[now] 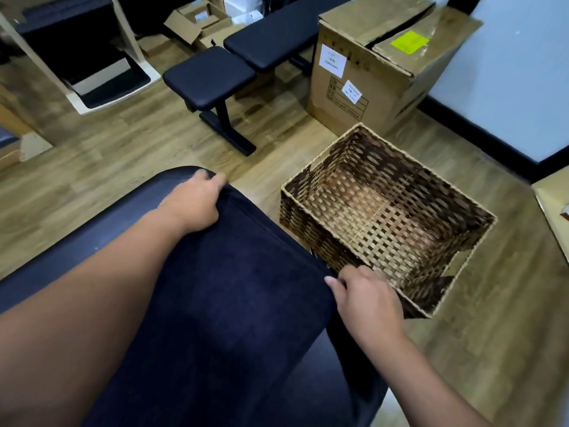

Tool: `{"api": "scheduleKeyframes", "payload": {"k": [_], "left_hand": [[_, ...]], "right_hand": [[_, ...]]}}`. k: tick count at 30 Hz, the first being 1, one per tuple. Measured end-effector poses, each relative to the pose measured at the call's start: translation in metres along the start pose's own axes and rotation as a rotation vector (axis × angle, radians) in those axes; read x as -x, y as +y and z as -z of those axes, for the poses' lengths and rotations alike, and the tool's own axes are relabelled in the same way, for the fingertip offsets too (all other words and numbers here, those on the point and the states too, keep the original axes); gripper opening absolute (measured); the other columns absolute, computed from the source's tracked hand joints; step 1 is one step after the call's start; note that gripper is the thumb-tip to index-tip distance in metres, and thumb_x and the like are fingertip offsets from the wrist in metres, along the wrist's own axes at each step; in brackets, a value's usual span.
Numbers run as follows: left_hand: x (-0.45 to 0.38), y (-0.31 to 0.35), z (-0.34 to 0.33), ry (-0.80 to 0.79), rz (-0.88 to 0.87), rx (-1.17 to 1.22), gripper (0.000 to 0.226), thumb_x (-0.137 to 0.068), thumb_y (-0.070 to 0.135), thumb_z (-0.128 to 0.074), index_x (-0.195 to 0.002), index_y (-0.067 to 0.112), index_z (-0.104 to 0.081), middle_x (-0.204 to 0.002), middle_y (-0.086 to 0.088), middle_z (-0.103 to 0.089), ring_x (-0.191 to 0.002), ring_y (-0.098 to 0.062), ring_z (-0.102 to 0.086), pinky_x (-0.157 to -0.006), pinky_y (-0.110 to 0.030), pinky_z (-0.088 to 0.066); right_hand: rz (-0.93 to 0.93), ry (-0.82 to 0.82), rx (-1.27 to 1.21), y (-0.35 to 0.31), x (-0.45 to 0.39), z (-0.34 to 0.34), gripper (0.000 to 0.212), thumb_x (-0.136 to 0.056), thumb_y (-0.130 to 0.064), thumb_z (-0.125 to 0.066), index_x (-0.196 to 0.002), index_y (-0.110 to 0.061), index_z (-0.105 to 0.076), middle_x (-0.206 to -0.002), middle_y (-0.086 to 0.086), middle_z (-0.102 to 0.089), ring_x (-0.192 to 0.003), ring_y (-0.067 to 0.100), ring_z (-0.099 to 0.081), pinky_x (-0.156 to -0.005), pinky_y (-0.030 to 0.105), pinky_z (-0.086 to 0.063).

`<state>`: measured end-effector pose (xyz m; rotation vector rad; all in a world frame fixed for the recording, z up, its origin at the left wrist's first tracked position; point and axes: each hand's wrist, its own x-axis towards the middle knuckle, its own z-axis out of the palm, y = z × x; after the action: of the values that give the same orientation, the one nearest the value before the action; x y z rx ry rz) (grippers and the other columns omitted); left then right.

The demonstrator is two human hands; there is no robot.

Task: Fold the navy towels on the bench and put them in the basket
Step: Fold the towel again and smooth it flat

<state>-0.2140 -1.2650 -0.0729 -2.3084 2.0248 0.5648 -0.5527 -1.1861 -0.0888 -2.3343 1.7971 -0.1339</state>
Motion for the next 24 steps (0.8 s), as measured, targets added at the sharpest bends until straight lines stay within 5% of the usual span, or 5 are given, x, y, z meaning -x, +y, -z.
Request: {"api": "scheduleKeyframes", "payload": {"k": [4, 12, 15, 19, 24], "left_hand": [[0.001, 0.001, 0.010, -0.169, -0.238, -0.079, 0.058, -0.087, 0.002, -0.063, -0.140, 0.024, -0.058, -0.145, 0.003, -0.044, -0.130, -0.021, -0.049, -0.106, -0.031, -0.041], [0.002, 0.012, 0.009, -0.186, -0.208, -0.192, 0.066, -0.090, 0.003, -0.058, -0.146, 0.033, -0.044, -0.137, 0.002, -0.039, -0.106, -0.027, -0.059, -0.083, -0.040, -0.053], [-0.004, 0.014, 0.014, -0.172, -0.225, -0.245, 0.037, -0.088, 0.007, -0.066, -0.123, 0.022, -0.064, -0.136, 0.003, -0.045, -0.103, -0.027, -0.060, -0.079, -0.039, -0.053], [-0.003, 0.018, 0.018, -0.169, -0.198, -0.296, 0.022, -0.088, 0.013, -0.066, -0.107, 0.021, -0.058, -0.111, -0.001, -0.058, -0.097, -0.027, -0.058, -0.077, -0.038, -0.048], [0.010, 0.021, 0.026, -0.179, -0.164, -0.340, 0.022, -0.091, 0.010, -0.058, -0.110, 0.019, -0.064, -0.113, -0.003, -0.058, -0.090, -0.022, -0.049, -0.073, -0.030, -0.033]], "right_hand": [[-0.006, -0.098, 0.052, -0.003, 0.007, 0.005, 0.036, -0.087, -0.051, -0.070, -0.097, -0.016, -0.072, -0.080, 0.004, -0.066, -0.076, 0.027, -0.064, -0.065, 0.035, -0.051], [-0.041, -0.213, -0.099, -0.017, -0.005, 0.018, 0.030, -0.098, -0.043, -0.059, -0.121, -0.024, -0.063, -0.114, -0.002, -0.059, -0.111, 0.020, -0.055, -0.088, 0.032, -0.047], [-0.059, -0.262, -0.165, -0.016, -0.012, 0.020, 0.033, -0.096, -0.039, -0.063, -0.125, -0.024, -0.056, -0.118, -0.001, -0.065, -0.112, 0.022, -0.060, -0.089, 0.034, -0.047], [-0.072, -0.383, -0.213, -0.015, -0.021, 0.026, 0.045, -0.094, -0.034, -0.065, -0.137, -0.024, -0.056, -0.126, -0.001, -0.065, -0.116, 0.022, -0.061, -0.095, 0.034, -0.051], [0.049, -0.454, -0.322, -0.024, -0.022, 0.041, 0.052, -0.089, -0.030, -0.071, -0.140, -0.031, -0.059, -0.097, -0.008, -0.068, -0.093, 0.010, -0.063, -0.088, 0.023, -0.050]]}}
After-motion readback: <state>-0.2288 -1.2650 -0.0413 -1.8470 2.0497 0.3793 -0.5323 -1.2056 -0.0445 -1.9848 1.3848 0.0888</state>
